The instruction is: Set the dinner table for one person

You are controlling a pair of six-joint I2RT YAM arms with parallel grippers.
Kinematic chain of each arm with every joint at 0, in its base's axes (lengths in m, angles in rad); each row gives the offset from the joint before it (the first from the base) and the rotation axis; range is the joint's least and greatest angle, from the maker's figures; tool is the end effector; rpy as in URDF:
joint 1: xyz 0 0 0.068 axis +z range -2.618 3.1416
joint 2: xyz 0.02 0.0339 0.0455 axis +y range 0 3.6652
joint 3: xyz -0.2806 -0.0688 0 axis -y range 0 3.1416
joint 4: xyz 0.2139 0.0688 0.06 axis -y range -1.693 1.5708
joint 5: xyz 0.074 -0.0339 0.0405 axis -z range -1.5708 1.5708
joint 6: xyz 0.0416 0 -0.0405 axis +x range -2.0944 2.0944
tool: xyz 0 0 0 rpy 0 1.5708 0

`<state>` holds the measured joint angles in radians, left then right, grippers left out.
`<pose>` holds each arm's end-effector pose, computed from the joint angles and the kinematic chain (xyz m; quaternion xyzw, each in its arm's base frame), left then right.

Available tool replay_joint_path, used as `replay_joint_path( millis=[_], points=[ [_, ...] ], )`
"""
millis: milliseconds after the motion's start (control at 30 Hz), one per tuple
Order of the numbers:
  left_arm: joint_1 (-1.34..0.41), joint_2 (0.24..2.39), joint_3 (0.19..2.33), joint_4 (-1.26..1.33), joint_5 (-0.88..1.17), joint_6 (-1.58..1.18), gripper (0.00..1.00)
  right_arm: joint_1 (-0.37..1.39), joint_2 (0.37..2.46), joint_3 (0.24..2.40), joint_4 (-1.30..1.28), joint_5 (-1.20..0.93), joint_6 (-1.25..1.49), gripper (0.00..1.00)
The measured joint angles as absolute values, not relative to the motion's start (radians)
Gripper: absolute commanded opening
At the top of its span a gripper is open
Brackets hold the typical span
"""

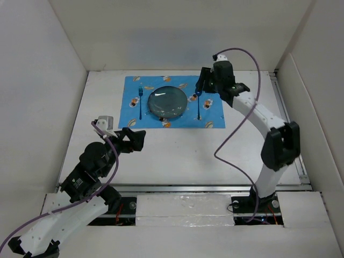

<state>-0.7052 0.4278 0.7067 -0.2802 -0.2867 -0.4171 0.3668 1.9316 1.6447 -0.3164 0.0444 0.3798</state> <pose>0.0592 -0.0349 0.3463 0.0006 0.7075 -0.2866 0.6459 0.4080 0.1548 0.3075 0.0161 0.8850 0.1513 0.4401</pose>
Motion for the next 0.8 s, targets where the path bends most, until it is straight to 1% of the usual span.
replay_joint_path(
  millis=[33, 100, 133, 167, 300, 433, 533, 633, 733, 800],
  points=[
    [-0.705, 0.428, 0.707, -0.282, -0.291, -0.418, 0.87, 0.396, 1.805, 1.600, -0.299, 0.044, 0.368, 0.50],
    [-0.705, 0.428, 0.707, -0.283, -0.300, -0.423, 0.87, 0.444, 1.647, 1.491, -0.235, 0.054, 0.364, 0.48],
    [-0.705, 0.428, 0.707, -0.284, -0.304, -0.425, 0.87, 0.474, 1.565, 1.436, -0.224, 0.056, 0.363, 0.97],
    [-0.705, 0.427, 0.707, -0.286, -0.310, -0.427, 0.88, 0.505, 1.485, 1.384, -0.209, 0.064, 0.368, 1.00],
    [-0.705, 0.407, 0.709, -0.297, -0.333, -0.436, 0.88, 0.606, 1.187, 1.155, -0.163, 0.092, 0.357, 1.00],
    [-0.705, 0.365, 0.751, -0.328, -0.383, -0.443, 0.90, 0.630, 0.870, 0.945, -0.173, 0.183, 0.362, 1.00],
    [-0.705, 0.319, 0.800, -0.332, -0.441, -0.445, 0.92, 0.633, 0.614, 0.839, -0.174, 0.279, 0.371, 1.00],
    [-0.705, 0.266, 0.818, -0.322, -0.493, -0.455, 0.92, 0.634, 0.404, 0.768, -0.169, 0.368, 0.390, 1.00],
    [-0.705, 0.248, 0.811, -0.322, -0.508, -0.479, 0.93, 0.624, 0.301, 0.710, -0.173, 0.421, 0.410, 1.00],
    [-0.705, 0.249, 0.793, -0.326, -0.507, -0.496, 0.94, 0.618, 0.311, 0.687, -0.183, 0.424, 0.423, 1.00]
  ],
)
